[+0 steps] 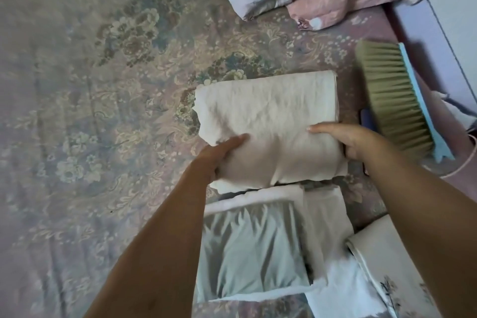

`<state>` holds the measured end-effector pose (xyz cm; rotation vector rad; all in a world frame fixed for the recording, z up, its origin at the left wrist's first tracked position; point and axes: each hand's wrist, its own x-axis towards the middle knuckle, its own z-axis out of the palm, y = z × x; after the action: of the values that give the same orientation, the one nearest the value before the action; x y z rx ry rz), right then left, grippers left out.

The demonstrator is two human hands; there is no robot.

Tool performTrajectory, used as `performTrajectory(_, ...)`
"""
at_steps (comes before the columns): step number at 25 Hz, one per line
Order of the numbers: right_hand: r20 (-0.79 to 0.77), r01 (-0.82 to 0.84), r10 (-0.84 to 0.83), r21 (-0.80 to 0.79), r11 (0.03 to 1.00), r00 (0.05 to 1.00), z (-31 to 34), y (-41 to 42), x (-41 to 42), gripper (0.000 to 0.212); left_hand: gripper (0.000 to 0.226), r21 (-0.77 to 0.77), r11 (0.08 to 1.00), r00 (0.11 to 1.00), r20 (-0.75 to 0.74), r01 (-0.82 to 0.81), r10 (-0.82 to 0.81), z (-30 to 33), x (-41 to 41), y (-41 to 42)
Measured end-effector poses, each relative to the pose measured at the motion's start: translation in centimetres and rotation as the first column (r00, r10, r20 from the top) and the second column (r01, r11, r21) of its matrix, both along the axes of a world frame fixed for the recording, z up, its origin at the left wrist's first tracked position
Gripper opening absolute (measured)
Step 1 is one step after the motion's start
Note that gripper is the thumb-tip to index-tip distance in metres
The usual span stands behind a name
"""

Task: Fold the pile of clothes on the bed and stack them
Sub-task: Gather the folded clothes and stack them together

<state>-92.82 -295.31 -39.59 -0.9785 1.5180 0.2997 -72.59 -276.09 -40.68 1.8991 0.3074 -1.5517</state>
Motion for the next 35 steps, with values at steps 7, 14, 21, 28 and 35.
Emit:
performTrajectory(7, 0.086, -0.040, 0.049, -0.102, 0.994, 0.995, 3.3, 0.2, 0.8, 0.045, 0.033, -0.106, 0.991, 0.981, 0.165, -0.087, 0.104, 2.8, 0.2, -0.4)
performTrajectory(14, 0.271, -0.054, 0.117, -0.230, 0.972, 0.955, 15.0, 4.3, 3.6, 0.045, 0.020, -0.238, 0.968, 0.961, 0.240, -0.078, 0.137, 17.6, 2.5, 5.0)
performTrajectory(21, 0.376, -0.197, 0.282, -0.248, 0.948, 0.883, 28.5, 20.3, 9.1, 0.073, 0.024, -0.235, 0.942, 0.894, 0.324, -0.239, 0.308, 33.3, 4.6, 24.3)
performTrajectory(28, 0.422, -0.390, 0.472, -0.270, 0.880, 0.774, 29.7, 43.3, 19.5, 0.077, 0.030, -0.257, 0.896, 0.815, 0.379, -0.363, 0.439, 39.8, 10.5, 51.8)
performTrajectory(35, 0.503, -0.388, 0.414, -0.162, 0.908, 0.759, 35.4, 70.6, 29.2, 0.022, 0.075, -0.179, 0.903, 0.821, 0.377, -0.390, 0.429, 39.1, 19.9, 76.7)
